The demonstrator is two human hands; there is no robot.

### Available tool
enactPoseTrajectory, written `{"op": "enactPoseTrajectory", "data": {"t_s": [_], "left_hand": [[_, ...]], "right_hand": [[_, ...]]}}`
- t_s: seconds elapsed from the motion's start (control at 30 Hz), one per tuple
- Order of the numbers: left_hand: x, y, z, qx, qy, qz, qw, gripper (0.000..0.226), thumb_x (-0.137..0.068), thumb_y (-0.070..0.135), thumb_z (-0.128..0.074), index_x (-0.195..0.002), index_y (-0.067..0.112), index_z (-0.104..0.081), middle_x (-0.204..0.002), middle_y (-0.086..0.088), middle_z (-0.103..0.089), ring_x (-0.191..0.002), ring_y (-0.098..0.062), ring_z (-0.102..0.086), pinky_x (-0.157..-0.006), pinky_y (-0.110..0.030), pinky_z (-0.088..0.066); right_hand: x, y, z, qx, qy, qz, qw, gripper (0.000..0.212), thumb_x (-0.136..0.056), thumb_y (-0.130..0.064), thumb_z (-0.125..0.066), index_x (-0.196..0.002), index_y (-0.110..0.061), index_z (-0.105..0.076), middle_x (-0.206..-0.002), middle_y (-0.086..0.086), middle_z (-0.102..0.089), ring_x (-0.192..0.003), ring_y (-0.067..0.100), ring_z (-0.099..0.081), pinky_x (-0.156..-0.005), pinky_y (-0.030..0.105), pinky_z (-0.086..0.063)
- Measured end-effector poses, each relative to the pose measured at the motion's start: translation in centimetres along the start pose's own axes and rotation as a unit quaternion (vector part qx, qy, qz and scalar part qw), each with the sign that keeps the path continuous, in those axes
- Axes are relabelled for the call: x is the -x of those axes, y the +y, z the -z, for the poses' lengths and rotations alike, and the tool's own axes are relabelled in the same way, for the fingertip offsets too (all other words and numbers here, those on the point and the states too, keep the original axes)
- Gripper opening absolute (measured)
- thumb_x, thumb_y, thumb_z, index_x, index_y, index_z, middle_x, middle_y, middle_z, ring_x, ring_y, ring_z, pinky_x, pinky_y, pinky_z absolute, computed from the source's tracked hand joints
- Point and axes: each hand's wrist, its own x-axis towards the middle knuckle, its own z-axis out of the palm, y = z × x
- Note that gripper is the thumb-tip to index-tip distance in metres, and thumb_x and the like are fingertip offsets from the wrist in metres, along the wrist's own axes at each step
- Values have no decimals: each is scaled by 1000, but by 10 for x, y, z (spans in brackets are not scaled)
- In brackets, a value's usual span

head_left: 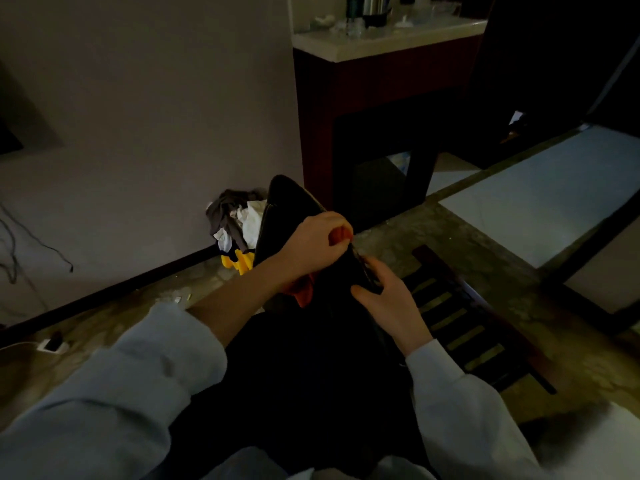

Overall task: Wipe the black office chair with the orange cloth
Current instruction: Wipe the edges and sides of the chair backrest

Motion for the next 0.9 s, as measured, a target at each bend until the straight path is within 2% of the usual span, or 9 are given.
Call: {"op": "enactPoseTrajectory", "data": {"t_s": [0.17,0.23,0.3,0.37,0.47,0.6,0.67,0.77,0.9], "left_hand": [[12,4,4,53,-25,-28,998,14,-82,10,-66,-95,12,-69,-97,9,-59,-90,4,-52,-81,0,-35],[6,-5,8,70,31,21,997,20,-81,17,-64,-101,14,-67,-100,7,-61,-93,2,-53,-81,-1,-34],[1,-15,9,82,75,88,990,26,-84,18,-64,-110,16,-63,-107,2,-63,-98,-6,-55,-80,-5,-36],[-1,-19,5,65,66,114,989,22,-86,15,-63,-108,17,-64,-108,0,-63,-99,-9,-56,-79,-10,-35],[0,-17,-6,42,56,80,994,17,-84,8,-61,-99,12,-68,-105,-1,-64,-99,-9,-56,-86,-15,-37],[0,-7,-7,39,41,72,996,15,-85,8,-60,-94,13,-69,-103,0,-66,-98,-10,-58,-86,-15,-37],[7,1,-5,45,21,55,997,15,-85,8,-60,-95,14,-69,-103,0,-66,-96,-10,-59,-83,-13,-38],[25,15,-6,72,-3,18,997,16,-84,8,-62,-96,16,-68,-101,1,-65,-92,-7,-59,-82,-11,-42],[36,20,-7,75,-24,-39,996,18,-82,9,-62,-98,14,-67,-102,1,-65,-93,-6,-60,-85,-15,-45]], "right_hand": [[0,-1,1,-20,6,-10,1000,39,-90,-18,-58,-123,-35,-45,-100,-23,-52,-89,-7,-52,-69,12,-44],[5,2,3,-16,1,-13,1000,39,-92,-19,-58,-126,-33,-46,-107,-17,-56,-89,-7,-53,-64,8,-43],[14,6,7,-15,-1,-11,1000,40,-92,-19,-58,-128,-32,-44,-105,-20,-55,-87,-8,-52,-61,3,-42],[24,12,9,-12,1,-13,1000,42,-93,-22,-58,-131,-30,-43,-103,-22,-53,-90,-4,-54,-65,5,-42],[35,21,7,-15,12,-25,1000,36,-92,-24,-59,-123,-34,-43,-101,-21,-54,-96,7,-57,-74,18,-44],[38,26,1,-19,43,-20,999,33,-91,-22,-60,-114,-37,-42,-94,-25,-53,-84,-6,-55,-68,11,-43],[38,26,-1,-22,55,-21,998,34,-90,-22,-62,-117,-34,-47,-94,-23,-57,-82,-5,-58,-68,12,-46],[39,29,-3,-33,63,-31,997,42,-88,-24,-63,-128,-27,-50,-100,-13,-63,-87,7,-64,-72,23,-51],[40,31,-5,-46,67,-26,996,41,-88,-24,-63,-128,-28,-51,-100,-14,-62,-87,5,-63,-69,19,-49]]}}
